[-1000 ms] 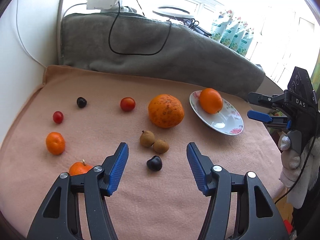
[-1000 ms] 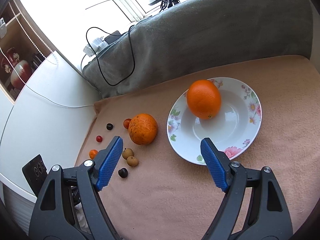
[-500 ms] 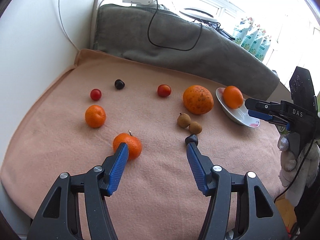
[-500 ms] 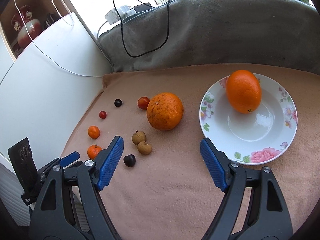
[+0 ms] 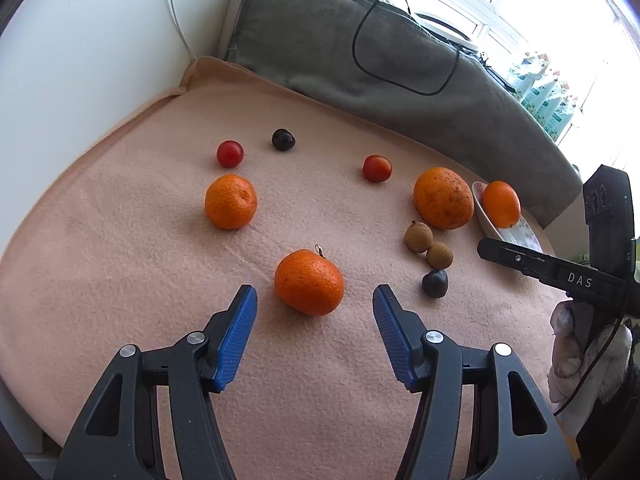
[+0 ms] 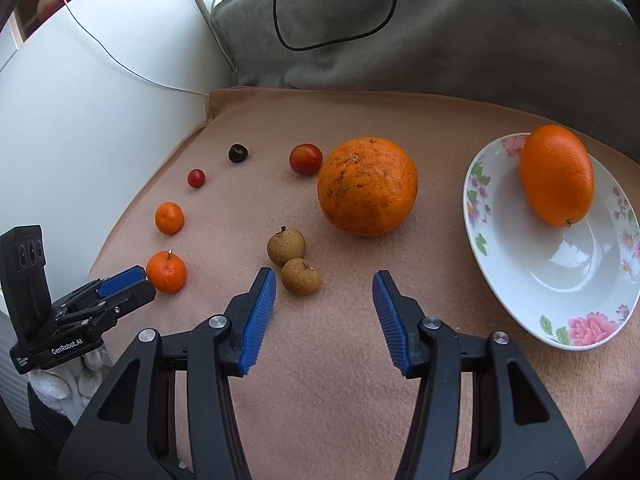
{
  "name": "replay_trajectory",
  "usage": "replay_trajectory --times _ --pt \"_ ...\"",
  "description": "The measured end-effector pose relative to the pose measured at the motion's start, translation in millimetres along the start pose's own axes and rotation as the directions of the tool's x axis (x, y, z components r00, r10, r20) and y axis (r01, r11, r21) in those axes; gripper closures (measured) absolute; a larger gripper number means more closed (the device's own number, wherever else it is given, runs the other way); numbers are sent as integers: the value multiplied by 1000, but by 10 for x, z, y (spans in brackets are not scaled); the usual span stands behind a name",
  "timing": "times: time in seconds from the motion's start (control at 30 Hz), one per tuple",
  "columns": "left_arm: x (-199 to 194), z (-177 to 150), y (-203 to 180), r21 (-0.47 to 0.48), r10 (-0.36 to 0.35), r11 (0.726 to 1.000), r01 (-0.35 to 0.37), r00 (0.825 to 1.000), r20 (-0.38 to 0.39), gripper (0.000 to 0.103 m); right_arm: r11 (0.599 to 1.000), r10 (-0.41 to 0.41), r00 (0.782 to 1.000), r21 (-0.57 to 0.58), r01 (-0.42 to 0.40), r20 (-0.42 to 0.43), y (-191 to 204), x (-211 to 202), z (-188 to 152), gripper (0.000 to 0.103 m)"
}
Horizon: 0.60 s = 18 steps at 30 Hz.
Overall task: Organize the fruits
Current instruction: 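Lower the right tool to the brown longan and close on it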
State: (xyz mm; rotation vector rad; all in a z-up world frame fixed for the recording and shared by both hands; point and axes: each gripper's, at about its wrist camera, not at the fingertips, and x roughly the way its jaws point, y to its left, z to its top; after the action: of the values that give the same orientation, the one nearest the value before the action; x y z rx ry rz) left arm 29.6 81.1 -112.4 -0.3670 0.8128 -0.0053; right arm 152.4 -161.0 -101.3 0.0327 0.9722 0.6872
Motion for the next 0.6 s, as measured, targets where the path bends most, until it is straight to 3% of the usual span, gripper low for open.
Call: replay_trajectory --times 0.23,0.6 --pt "30 17 40 -6 -10 1000 10 1000 -4 43 999 -11 999 -49 9 -37 85 165 28 57" --pt "112 26 68 -12 -34 999 33 999 -24 45 999 10 997 -38 -13 -75 192 376 95 64"
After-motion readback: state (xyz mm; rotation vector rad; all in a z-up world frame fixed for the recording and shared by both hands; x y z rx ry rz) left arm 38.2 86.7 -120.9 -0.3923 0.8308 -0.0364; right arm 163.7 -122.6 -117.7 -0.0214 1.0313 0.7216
